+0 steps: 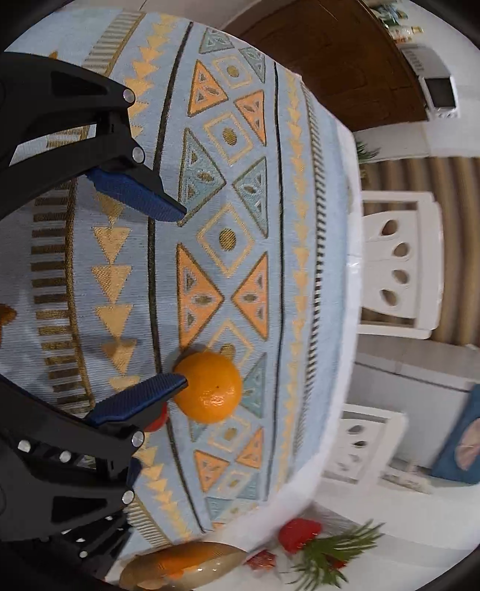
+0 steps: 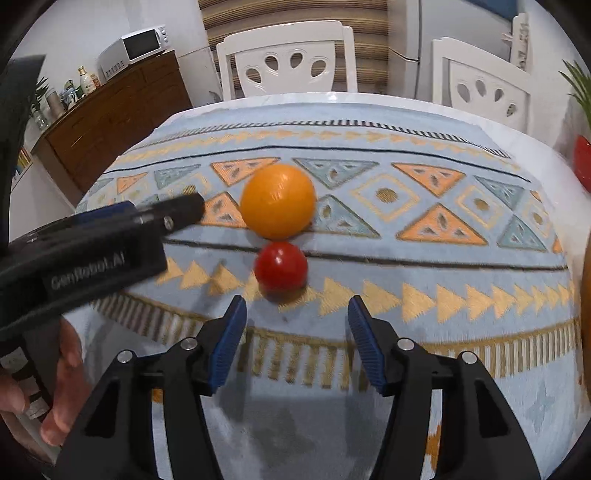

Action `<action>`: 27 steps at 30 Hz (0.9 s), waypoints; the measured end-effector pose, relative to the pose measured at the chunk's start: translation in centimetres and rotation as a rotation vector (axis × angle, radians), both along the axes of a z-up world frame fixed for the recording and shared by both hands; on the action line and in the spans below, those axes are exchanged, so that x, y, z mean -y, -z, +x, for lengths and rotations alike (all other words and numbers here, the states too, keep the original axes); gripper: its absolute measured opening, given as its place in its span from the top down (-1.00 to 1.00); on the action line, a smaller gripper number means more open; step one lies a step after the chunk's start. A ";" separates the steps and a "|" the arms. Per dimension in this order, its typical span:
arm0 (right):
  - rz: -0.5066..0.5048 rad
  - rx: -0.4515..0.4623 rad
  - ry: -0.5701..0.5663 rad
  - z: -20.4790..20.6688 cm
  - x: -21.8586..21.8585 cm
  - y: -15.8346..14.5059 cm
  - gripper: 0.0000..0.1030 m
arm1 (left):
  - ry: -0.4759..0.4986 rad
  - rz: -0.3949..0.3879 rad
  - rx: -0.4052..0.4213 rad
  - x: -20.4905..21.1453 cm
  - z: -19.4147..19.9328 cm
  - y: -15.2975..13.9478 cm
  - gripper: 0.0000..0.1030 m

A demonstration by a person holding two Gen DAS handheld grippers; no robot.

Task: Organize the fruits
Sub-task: 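Grasp the orange with the left tool while the right tool grasps the tomato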

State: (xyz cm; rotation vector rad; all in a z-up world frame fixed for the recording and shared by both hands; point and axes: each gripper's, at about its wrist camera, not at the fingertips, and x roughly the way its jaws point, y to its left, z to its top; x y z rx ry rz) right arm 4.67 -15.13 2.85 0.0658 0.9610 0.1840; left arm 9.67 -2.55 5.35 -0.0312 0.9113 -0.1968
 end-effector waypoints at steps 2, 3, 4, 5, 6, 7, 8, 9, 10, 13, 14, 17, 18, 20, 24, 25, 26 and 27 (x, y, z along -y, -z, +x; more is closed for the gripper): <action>0.020 0.004 -0.008 0.7 0.0 0.0 -0.11 | 0.026 -0.020 -0.003 0.2 0.5 -0.6 -0.63; 0.037 0.004 -0.014 1.0 0.0 0.1 -0.11 | 0.037 -0.022 0.003 0.5 0.9 -0.8 -0.63; 0.063 0.002 -0.020 1.3 0.1 0.3 -0.11 | 0.045 -0.026 0.011 0.7 1.2 -0.9 -0.63; 0.083 0.002 -0.023 1.4 0.1 0.6 -0.11 | 0.049 -0.037 0.020 0.9 1.5 -0.8 -0.63; 0.100 0.001 -0.025 1.5 0.2 1.0 -0.11 | 0.050 -0.072 0.015 1.2 2.1 -0.3 -0.63; 0.103 -0.003 -0.027 1.5 0.2 1.2 -0.11 | 0.062 -0.106 0.000 1.4 2.5 0.1 -0.62; 0.099 -0.005 -0.029 1.5 0.1 1.5 -0.11 | 0.076 -0.133 -0.011 1.6 2.8 0.5 -0.62; 0.093 -0.004 -0.029 1.6 0.0 1.6 -0.09 | 0.092 -0.159 -0.019 2.0 3.1 1.0 -0.61; 0.080 0.001 -0.023 1.7 -0.1 1.7 -0.07 | 0.097 -0.161 -0.012 2.3 3.2 1.3 -0.59; 0.084 0.016 -0.006 2.1 0.4 1.6 -0.07 | 0.124 -0.165 0.015 2.9 3.1 2.0 -0.59; 0.093 0.017 -0.002 2.2 0.6 1.6 -0.06 | 0.135 -0.182 0.013 2.9 3.1 2.3 -0.59; 0.094 0.023 0.001 2.4 0.6 1.6 0.04 | 0.159 -0.223 -0.009 2.9 3.6 2.7 -0.58; 0.088 0.028 -0.009 2.4 0.4 1.6 0.15 | 0.165 -0.229 -0.012 2.9 3.7 2.7 -0.58; 0.066 0.033 -0.025 2.5 -0.2 1.6 0.27 | 0.171 -0.216 -0.002 3.3 3.6 2.8 -0.57; 0.028 0.046 -0.027 2.4 -0.9 1.6 0.36 | 0.191 -0.210 -0.007 3.7 3.6 3.0 -0.56; 0.036 0.046 -0.027 2.4 -0.7 1.6 0.36 | 0.189 -0.220 -0.011 3.5 3.7 3.0 -0.54; 0.043 0.045 -0.026 2.4 -0.5 1.6 0.36 | 0.190 -0.237 -0.019 3.5 3.8 3.1 -0.49; 0.049 0.044 -0.025 2.3 -0.3 1.6 0.36 | 0.199 -0.258 -0.032 3.4 3.8 3.3 -0.46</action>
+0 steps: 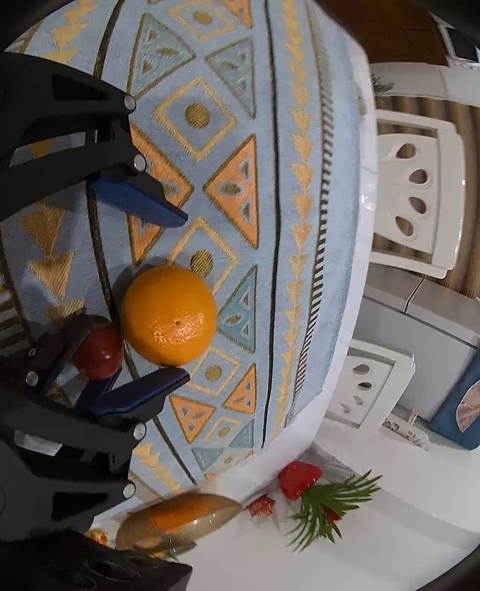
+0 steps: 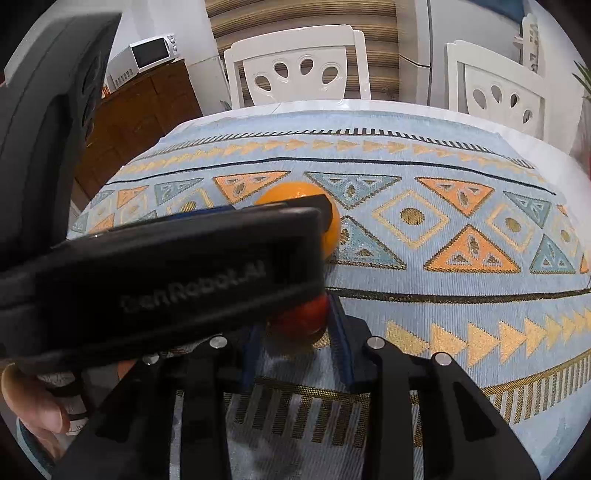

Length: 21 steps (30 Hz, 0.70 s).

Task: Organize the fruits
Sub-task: 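Grasp the orange with the left tool while the right tool grasps the tomato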

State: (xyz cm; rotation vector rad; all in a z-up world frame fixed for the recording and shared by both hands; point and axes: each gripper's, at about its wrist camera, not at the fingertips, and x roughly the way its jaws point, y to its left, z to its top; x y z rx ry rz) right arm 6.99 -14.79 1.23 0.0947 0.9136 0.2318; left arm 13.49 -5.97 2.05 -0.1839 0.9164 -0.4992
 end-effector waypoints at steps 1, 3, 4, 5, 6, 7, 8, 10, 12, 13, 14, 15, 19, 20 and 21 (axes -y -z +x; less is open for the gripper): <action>0.009 0.000 0.002 -0.1 0.2 0.0 0.36 | 0.007 -0.013 -0.013 0.0 0.1 0.2 -0.45; 0.022 0.001 0.005 -0.2 0.4 -0.1 0.36 | 0.009 -0.020 -0.021 0.1 0.1 0.3 -0.46; 0.031 0.002 0.004 -0.3 0.6 -0.2 0.36 | 0.009 -0.022 -0.022 0.2 0.1 0.4 -0.46; 0.041 0.002 0.004 -0.5 0.9 -0.3 0.36 | 0.008 -0.024 -0.023 0.2 0.1 0.4 -0.47; 0.056 0.002 0.007 -0.8 1.3 -0.4 0.36 | 0.006 -0.027 -0.023 0.1 0.1 0.5 -0.47; 0.066 0.001 0.009 -1.1 1.6 -0.4 0.36 | 0.005 -0.030 -0.022 0.1 0.1 0.5 -0.47; 0.078 -0.001 0.012 -1.4 2.0 -0.5 0.36 | 0.003 -0.033 -0.022 0.1 0.1 0.5 -0.47; 0.090 -0.001 0.021 -1.7 2.6 -0.6 0.36 | 0.004 -0.032 -0.018 0.1 0.1 0.6 -0.46; 0.097 0.001 0.025 -2.0 2.9 -0.7 0.36 | 0.009 -0.017 -0.011 0.5 -0.1 0.5 -0.44; 0.102 0.000 0.026 -2.0 3.0 -0.7 0.36 | 0.013 -0.019 -0.013 0.6 -0.1 0.5 -0.36; 0.105 -0.001 0.026 -1.9 3.0 -0.7 0.36 | 0.026 -0.036 -0.027 0.8 -0.1 0.6 -0.22; 0.102 0.000 0.023 -1.9 3.0 -0.7 0.36 | 0.032 -0.044 -0.038 0.9 0.0 0.7 -0.18; 0.096 0.003 0.013 -1.9 2.7 -0.7 0.36 | 0.036 -0.022 -0.036 1.3 0.0 0.9 -0.13; 0.096 0.003 0.012 -1.9 2.7 -0.7 0.36 | 0.037 -0.018 -0.032 1.3 0.0 0.8 -0.12; 0.097 0.004 0.010 -2.0 2.8 -0.7 0.37 | 0.035 -0.017 -0.030 1.3 0.0 0.8 -0.12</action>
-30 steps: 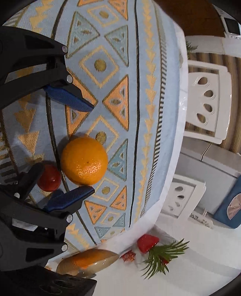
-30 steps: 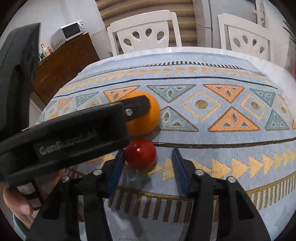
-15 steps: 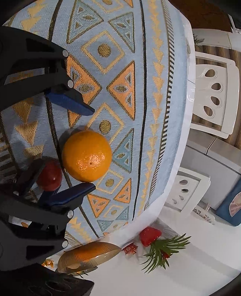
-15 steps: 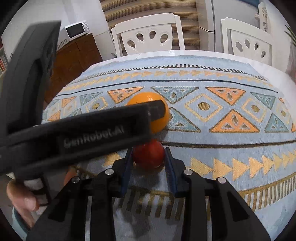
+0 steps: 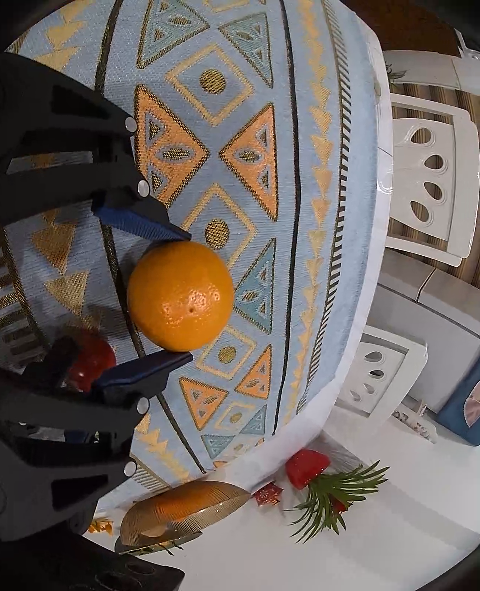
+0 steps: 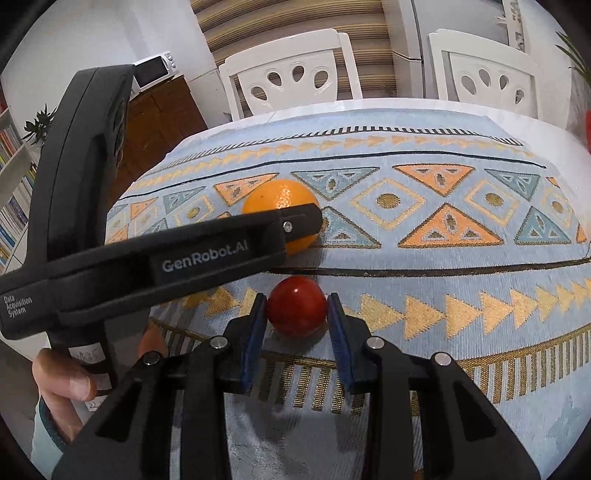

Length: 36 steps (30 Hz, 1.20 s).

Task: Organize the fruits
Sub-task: 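Grasp the orange with the left tool while the right tool grasps the tomato, then carry the orange and tomato over the amber bowl and open both tools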

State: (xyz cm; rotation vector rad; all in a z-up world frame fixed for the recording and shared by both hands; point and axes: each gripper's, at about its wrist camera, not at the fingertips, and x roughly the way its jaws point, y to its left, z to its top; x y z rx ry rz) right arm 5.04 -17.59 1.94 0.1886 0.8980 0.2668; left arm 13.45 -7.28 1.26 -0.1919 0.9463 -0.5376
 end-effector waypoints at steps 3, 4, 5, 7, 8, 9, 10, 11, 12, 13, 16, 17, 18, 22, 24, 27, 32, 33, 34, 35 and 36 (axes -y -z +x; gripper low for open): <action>0.014 0.005 -0.001 -0.1 0.2 -0.2 0.38 | -0.011 0.002 0.010 -0.2 -0.2 -0.2 -0.11; 0.018 0.008 0.003 -0.2 0.4 -0.3 0.38 | -0.011 0.005 0.015 -0.2 -0.4 -0.3 -0.11; 0.026 0.006 0.005 -0.2 0.7 -0.4 0.38 | -0.012 0.015 0.027 -0.2 -0.6 -0.4 -0.11; 0.011 0.007 0.022 -0.6 1.0 -0.7 0.38 | -0.019 0.053 0.053 -0.1 -1.4 -0.7 -0.11; -0.025 0.019 0.036 -1.1 1.0 -0.9 0.38 | -0.019 0.062 0.061 -0.1 -1.9 -0.9 -0.11; -0.058 0.034 0.045 -1.6 1.1 -1.2 0.38 | -0.023 0.073 0.069 -0.2 -2.4 -1.1 -0.11; -0.081 0.050 0.049 -2.4 1.4 -1.5 0.38 | -0.026 0.078 0.075 -0.2 -2.8 -1.4 -0.11; -0.086 0.059 0.048 -3.0 1.6 -1.7 0.38 | -0.029 0.082 0.081 -0.4 -3.5 -1.8 -0.11; -0.087 0.065 0.044 -3.9 2.0 -1.9 0.38 | -0.030 0.084 0.082 -0.5 -3.9 -2.1 -0.11; -0.091 0.066 0.045 -4.4 2.4 -1.8 0.38 | -0.030 0.094 0.086 -0.8 -4.7 -2.4 -0.11; -0.085 0.045 0.047 -5.5 3.5 -1.2 0.37 | -0.035 0.110 0.095 -1.6 -7.0 -2.8 -0.11; -0.077 0.037 0.050 -5.8 3.8 -0.9 0.37 | -0.037 0.107 0.094 -2.1 -8.2 -2.7 -0.11; -0.072 0.031 0.053 -6.1 4.1 -0.7 0.37 | -0.039 0.105 0.092 -2.4 -8.9 -2.7 -0.11; -0.068 0.019 0.047 -6.9 4.5 -0.4 0.37 | -0.033 0.119 0.065 -3.2 -11.7 -1.7 -0.11; -0.067 0.018 0.044 -7.2 4.5 -0.2 0.36 | -0.023 0.122 0.054 -3.3 -12.7 -1.2 -0.11; -0.044 0.021 0.031 -7.1 4.6 0.0 0.33 | -0.035 0.119 0.067 -3.6 -13.5 -0.6 -0.11; -0.031 0.000 0.045 -6.9 5.0 0.3 0.23 | -0.038 0.120 0.085 -3.6 -13.7 -0.4 -0.12; -0.029 -0.003 0.046 -6.8 5.0 0.4 0.19 | -0.039 0.124 0.089 -3.5 -13.8 -0.4 -0.12; -0.029 -0.005 0.049 -6.8 5.0 0.4 0.19 | -0.039 0.130 0.093 -3.4 -13.9 -0.4 -0.12; -0.027 -0.006 0.050 -6.8 5.1 0.4 0.18 | -0.038 0.135 0.098 -3.3 -13.9 -0.4 -0.12; -0.025 -0.008 0.051 -6.7 5.1 0.4 0.16 | -0.037 0.136 0.103 -3.2 -14.0 -0.5 -0.12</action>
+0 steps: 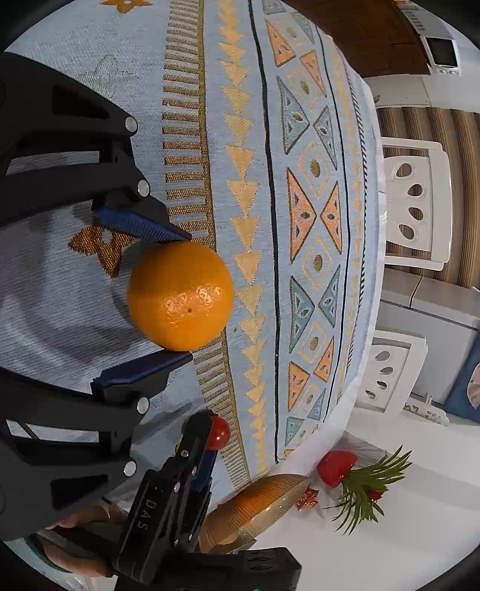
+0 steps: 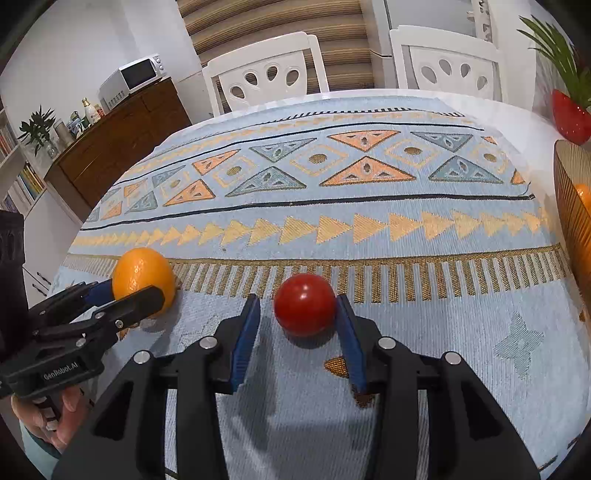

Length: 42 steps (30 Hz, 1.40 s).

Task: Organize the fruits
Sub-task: 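Carry the orange and tomato over the amber bowl and open both tools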

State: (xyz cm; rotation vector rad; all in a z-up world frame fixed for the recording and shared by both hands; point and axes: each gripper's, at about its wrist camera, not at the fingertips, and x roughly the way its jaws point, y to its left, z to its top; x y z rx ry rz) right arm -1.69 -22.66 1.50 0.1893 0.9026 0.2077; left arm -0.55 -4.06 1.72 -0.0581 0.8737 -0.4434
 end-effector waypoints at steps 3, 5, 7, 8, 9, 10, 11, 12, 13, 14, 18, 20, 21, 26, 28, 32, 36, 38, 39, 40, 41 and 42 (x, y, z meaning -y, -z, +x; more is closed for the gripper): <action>-0.006 0.001 0.011 0.0 0.1 0.0 0.08 | 0.000 0.003 0.008 0.0 0.0 0.0 -0.16; -0.004 -0.002 0.015 0.2 0.1 0.1 0.07 | 0.001 0.011 0.013 0.1 0.0 0.0 -0.18; -0.002 -0.008 0.023 0.3 0.3 0.2 0.06 | 0.004 0.022 0.021 0.3 -0.1 -0.1 -0.25; -0.001 -0.009 0.023 0.3 0.3 0.2 0.06 | 0.004 0.031 0.026 0.4 -0.1 -0.1 -0.33; -0.002 -0.010 0.023 0.4 0.3 0.3 0.06 | 0.001 0.037 0.029 0.5 -0.3 -0.2 -0.36; -0.005 -0.010 0.025 0.4 0.3 0.3 0.06 | 0.000 0.041 0.032 0.5 -0.3 -0.2 -0.37; -0.011 -0.010 0.027 0.4 0.2 0.3 0.06 | 0.000 0.044 0.032 0.6 -0.3 -0.2 -0.35; -0.020 -0.009 0.029 0.4 0.1 0.3 0.06 | -0.001 0.047 0.033 0.6 -0.3 -0.2 -0.33; -0.035 -0.007 0.036 0.4 -0.1 0.3 0.08 | -0.002 0.052 0.032 0.7 -0.3 -0.2 -0.27; -0.053 -0.003 0.044 0.4 -0.3 0.2 0.10 | -0.002 0.056 0.030 0.7 -0.2 -0.1 -0.17; -0.085 0.012 0.043 0.2 -0.7 0.1 0.31 | -0.009 0.062 0.023 0.7 -0.1 0.0 -0.13; -0.097 0.018 0.045 0.1 -0.8 0.1 0.36 | -0.010 0.067 0.026 0.8 -0.2 0.0 -0.12; -0.101 0.020 0.044 0.0 -0.8 0.1 0.36 | -0.012 0.075 0.031 0.9 -0.2 0.0 -0.12; -0.109 0.047 0.048 -0.6 -0.8 -0.3 0.37 | -0.015 0.108 0.048 1.3 -0.4 -0.1 -0.12; -0.096 0.076 0.057 -1.1 -0.5 -0.7 0.37 | -0.017 0.110 0.050 1.3 -0.5 -0.1 -0.12; -0.033 0.105 0.052 -1.9 0.8 -1.5 0.37 | -0.025 0.129 0.058 1.5 -0.6 -0.4 -0.11; 0.005 0.110 0.054 -3.0 2.2 -2.0 0.37 | -0.028 0.103 0.086 1.8 -1.1 -1.6 -0.10; -0.011 0.118 0.063 -3.7 3.1 -2.5 0.37 | -0.022 0.084 0.103 2.6 -1.5 -2.7 -0.10; -0.011 0.119 0.066 -3.8 3.4 -2.8 0.37 | -0.016 0.079 0.112 3.0 -1.6 -3.2 -0.10; -0.003 0.123 0.069 -4.1 4.0 -3.2 0.37 | -0.006 0.074 0.126 3.6 -1.8 -3.8 -0.10; 0.002 0.128 0.074 -4.3 4.6 -3.6 0.37 | 0.009 0.066 0.142 4.5 -2.0 -4.6 -0.10; 0.000 0.133 0.083 -4.6 5.2 -4.0 0.37 | 0.022 0.062 0.153 5.2 -2.1 -5.1 -0.10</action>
